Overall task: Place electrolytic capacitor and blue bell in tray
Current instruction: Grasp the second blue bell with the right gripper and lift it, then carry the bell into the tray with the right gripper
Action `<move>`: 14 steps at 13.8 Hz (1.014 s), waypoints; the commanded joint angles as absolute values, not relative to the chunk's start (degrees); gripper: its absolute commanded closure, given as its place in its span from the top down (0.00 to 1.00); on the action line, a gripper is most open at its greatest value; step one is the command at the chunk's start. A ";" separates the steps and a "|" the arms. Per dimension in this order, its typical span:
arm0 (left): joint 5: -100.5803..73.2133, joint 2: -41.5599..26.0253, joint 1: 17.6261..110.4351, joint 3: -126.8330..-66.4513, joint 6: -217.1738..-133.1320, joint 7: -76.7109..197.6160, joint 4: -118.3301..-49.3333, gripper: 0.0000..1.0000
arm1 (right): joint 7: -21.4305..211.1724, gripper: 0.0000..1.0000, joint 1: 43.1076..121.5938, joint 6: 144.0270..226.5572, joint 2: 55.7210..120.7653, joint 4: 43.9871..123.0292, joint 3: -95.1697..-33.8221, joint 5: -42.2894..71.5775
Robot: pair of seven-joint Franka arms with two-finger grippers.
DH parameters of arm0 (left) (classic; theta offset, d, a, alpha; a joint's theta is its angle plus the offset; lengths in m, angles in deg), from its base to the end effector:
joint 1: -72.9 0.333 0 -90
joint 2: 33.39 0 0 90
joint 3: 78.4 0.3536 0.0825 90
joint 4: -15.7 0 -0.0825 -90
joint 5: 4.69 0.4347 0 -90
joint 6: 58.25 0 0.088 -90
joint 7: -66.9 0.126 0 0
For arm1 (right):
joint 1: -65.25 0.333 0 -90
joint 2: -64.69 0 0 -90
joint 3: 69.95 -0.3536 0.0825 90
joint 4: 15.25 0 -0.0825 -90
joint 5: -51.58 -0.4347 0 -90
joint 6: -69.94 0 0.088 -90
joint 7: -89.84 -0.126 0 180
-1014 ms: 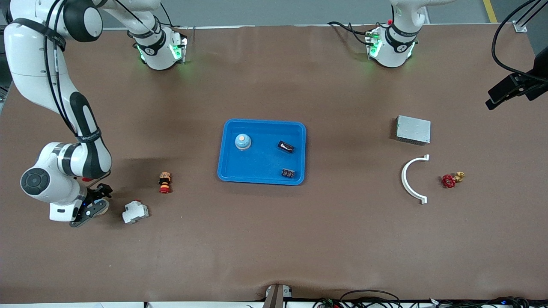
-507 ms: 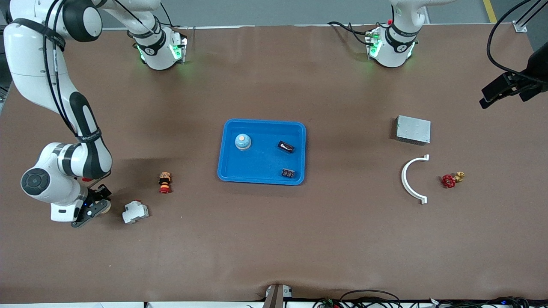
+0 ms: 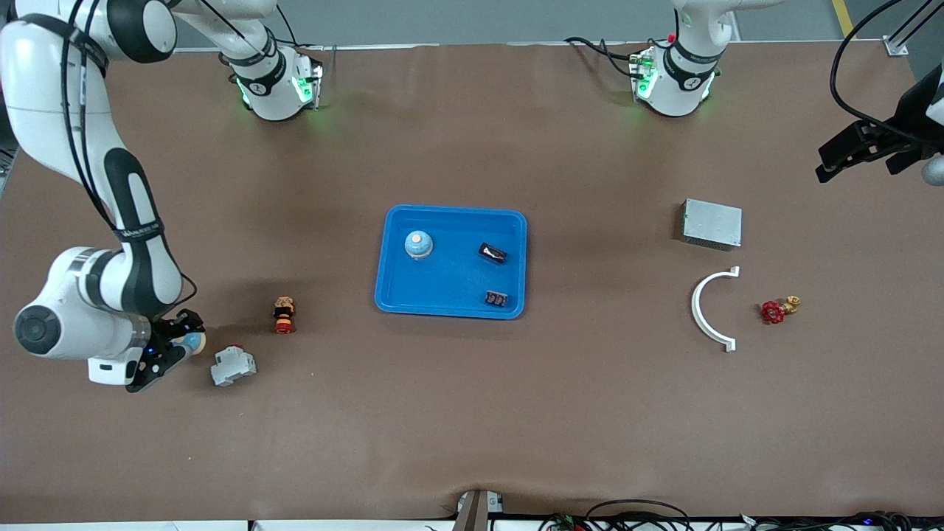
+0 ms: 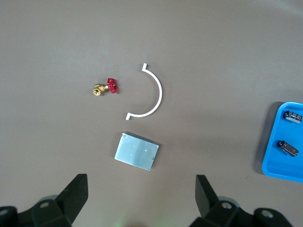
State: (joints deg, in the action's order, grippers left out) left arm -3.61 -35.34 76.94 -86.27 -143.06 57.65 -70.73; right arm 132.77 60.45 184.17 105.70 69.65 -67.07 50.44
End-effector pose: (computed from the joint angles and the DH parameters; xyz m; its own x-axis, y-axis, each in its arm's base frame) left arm 0.5828 -0.0381 0.6875 0.9953 0.0962 0.0092 0.0963 -0.9951 -0.0222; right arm 0.7496 -0.0940 0.2168 0.8010 0.5771 -0.1590 0.5635 -0.8166 -0.1249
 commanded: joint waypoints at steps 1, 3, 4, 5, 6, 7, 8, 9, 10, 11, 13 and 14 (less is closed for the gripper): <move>-3.73 -37.61 77.04 -86.75 -142.63 57.50 -72.54 1.00 | 121.53 0.00 64.35 174.12 101.10 67.54 -67.22 49.82; -3.73 -37.78 77.04 -86.75 -142.63 57.41 -73.15 1.00 | 109.94 0.00 69.01 168.75 98.10 67.46 -67.22 49.82; -3.81 -37.78 76.95 -87.02 -142.63 57.41 -73.33 1.00 | 105.18 0.00 70.95 167.42 97.39 67.45 -67.31 49.65; -3.81 -37.78 77.12 -87.45 -142.54 57.41 -73.33 1.00 | 100.96 0.00 72.97 166.88 96.78 67.54 -67.40 48.77; -3.81 -37.78 77.12 -87.54 -142.63 57.41 -73.24 1.00 | 96.48 0.00 75.07 166.62 96.60 67.54 -67.40 47.37; -3.81 -37.78 77.12 -87.55 -142.63 57.41 -73.24 1.00 | 91.73 0.00 76.84 166.70 96.60 67.37 -67.31 45.97; -3.81 -37.87 77.04 -87.63 -142.63 57.32 -73.24 1.00 | 87.33 0.00 78.33 167.14 96.68 67.28 -67.40 44.47; -3.81 -37.87 77.04 -87.89 -142.63 57.32 -73.24 1.00 | 83.55 0.00 80.44 167.49 96.68 67.19 -67.40 43.15; -3.81 -37.96 77.12 -88.24 -142.63 57.32 -73.24 1.00 | 79.77 0.00 82.89 167.84 97.03 66.84 -67.22 42.27; -3.81 -37.96 77.04 -88.25 -142.63 57.32 -73.15 1.00 | 76.08 0.00 84.75 169.59 97.30 66.67 -67.22 42.00; -3.81 -37.78 77.04 -88.25 -142.89 57.32 -73.15 1.00 | 69.57 0.00 88.96 173.72 97.73 66.66 -67.22 42.00; -3.81 -37.61 77.04 -88.25 -142.98 57.32 -73.15 1.00 | 67.19 0.00 90.55 174.52 98.09 66.66 -67.22 42.00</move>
State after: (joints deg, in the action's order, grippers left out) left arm -3.61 -36.23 76.89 -88.02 -142.76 57.59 -71.84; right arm 71.94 87.53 172.90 97.76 66.60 -67.99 42.94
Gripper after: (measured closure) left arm 0.000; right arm 0.339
